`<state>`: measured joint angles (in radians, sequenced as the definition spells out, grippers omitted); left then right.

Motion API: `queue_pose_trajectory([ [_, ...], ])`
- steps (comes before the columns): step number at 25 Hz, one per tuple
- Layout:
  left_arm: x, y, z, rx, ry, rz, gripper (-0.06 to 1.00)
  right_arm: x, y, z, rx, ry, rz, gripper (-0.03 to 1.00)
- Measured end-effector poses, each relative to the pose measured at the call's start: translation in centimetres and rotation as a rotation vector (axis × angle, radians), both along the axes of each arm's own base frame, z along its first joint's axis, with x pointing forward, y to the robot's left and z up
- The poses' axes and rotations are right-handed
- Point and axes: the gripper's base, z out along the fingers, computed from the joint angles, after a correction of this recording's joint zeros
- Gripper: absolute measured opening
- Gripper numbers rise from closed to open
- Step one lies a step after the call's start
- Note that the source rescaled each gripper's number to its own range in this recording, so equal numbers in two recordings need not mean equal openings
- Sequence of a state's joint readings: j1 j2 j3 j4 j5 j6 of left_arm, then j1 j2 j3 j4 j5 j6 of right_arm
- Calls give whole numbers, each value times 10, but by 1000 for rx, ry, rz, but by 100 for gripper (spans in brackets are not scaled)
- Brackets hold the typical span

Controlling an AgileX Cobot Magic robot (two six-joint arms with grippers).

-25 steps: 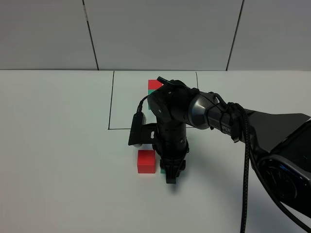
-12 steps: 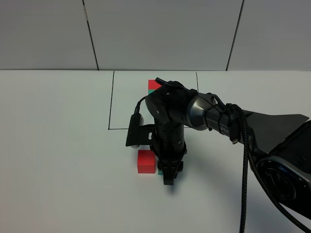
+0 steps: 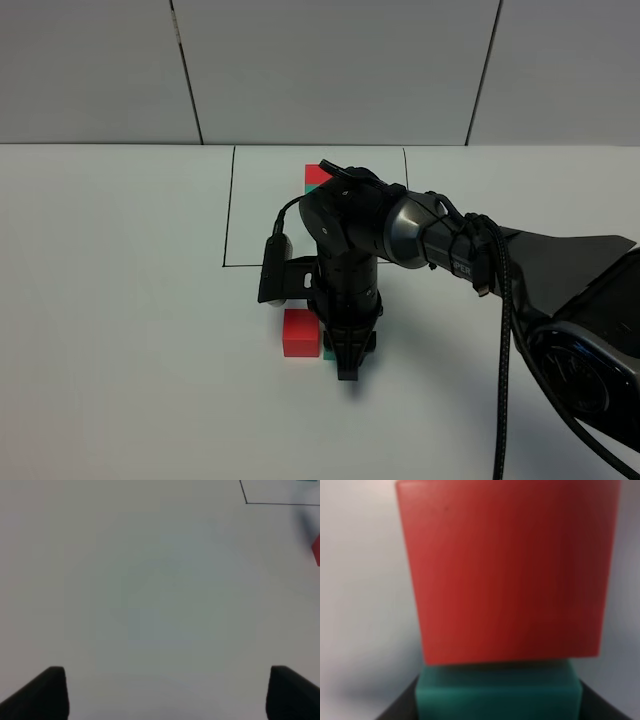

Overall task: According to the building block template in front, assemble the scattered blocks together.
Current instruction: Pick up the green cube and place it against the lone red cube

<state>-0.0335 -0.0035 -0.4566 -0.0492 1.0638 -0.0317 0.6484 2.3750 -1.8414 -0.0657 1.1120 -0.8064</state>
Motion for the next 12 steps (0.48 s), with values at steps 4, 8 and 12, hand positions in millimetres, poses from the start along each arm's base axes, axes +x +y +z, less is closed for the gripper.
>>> queue_pose_trajectory([
  [4, 0, 0, 0, 0, 0, 0, 79, 0, 0, 0, 1, -2, 15, 0],
  [8, 0, 0, 0, 0, 0, 0, 79, 0, 0, 0, 2, -3, 27, 0],
  [12, 0, 0, 0, 0, 0, 0, 79, 1, 1, 0, 4, -5, 42, 0],
])
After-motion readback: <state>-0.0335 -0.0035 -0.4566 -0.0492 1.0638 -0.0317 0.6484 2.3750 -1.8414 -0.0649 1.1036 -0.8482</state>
